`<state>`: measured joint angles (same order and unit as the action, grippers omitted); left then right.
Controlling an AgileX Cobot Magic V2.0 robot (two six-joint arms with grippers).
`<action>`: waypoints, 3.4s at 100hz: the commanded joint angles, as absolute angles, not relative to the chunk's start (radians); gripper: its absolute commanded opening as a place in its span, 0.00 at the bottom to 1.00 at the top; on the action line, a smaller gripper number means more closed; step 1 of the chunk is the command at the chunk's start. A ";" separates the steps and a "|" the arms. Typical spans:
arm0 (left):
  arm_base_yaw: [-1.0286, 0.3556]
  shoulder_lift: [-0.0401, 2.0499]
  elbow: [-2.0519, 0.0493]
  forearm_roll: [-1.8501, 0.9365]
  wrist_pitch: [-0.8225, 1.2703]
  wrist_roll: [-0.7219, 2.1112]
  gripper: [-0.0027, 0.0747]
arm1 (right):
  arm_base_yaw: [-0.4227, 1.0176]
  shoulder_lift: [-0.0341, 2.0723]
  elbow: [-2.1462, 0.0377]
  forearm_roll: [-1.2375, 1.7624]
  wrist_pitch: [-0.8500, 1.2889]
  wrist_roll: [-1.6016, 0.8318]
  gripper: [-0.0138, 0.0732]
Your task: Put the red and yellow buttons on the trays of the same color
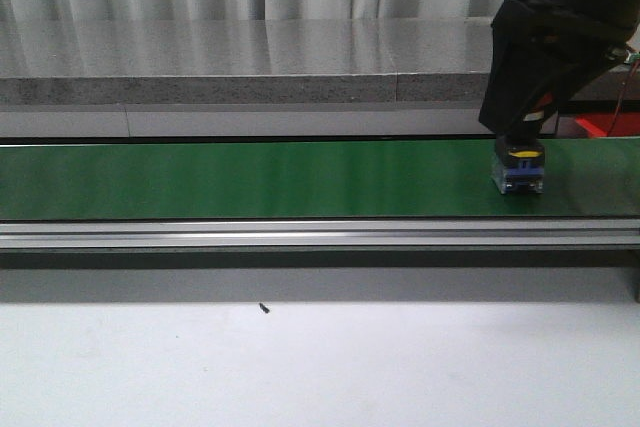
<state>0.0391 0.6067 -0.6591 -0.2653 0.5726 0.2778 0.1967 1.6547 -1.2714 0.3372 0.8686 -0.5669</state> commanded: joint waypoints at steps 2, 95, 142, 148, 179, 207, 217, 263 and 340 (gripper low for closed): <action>0.034 0.607 -0.687 -0.279 0.503 0.277 0.01 | 0.196 1.621 -1.299 0.353 0.838 -0.579 0.67; 0.034 0.607 -0.687 -0.277 0.503 0.277 0.01 | -0.365 1.681 -1.722 0.401 0.991 -0.533 0.42; 0.034 0.607 -0.687 -0.277 0.503 0.277 0.01 | -0.508 2.059 -2.060 0.562 1.010 -0.567 0.42; 0.034 0.607 -0.687 -0.277 0.503 0.277 0.01 | -0.503 2.095 -2.104 0.577 1.019 -0.567 0.42; 0.034 0.607 -0.687 -0.277 0.503 0.277 0.01 | -0.493 2.193 -2.149 0.591 0.972 -0.566 0.42; 0.034 0.607 -0.687 -0.277 0.503 0.277 0.01 | -0.492 2.252 -2.149 0.591 0.981 -0.566 0.42; 0.034 0.607 -0.687 -0.277 0.503 0.277 0.01 | -0.492 2.264 -2.149 0.591 0.978 -0.566 0.42; 0.034 0.607 -0.687 -0.277 0.503 0.277 0.01 | -0.492 2.282 -2.149 0.591 0.973 -0.567 0.54; 0.034 0.607 -0.687 -0.283 0.505 0.277 0.01 | -0.494 2.114 -2.162 0.604 0.960 -0.567 0.68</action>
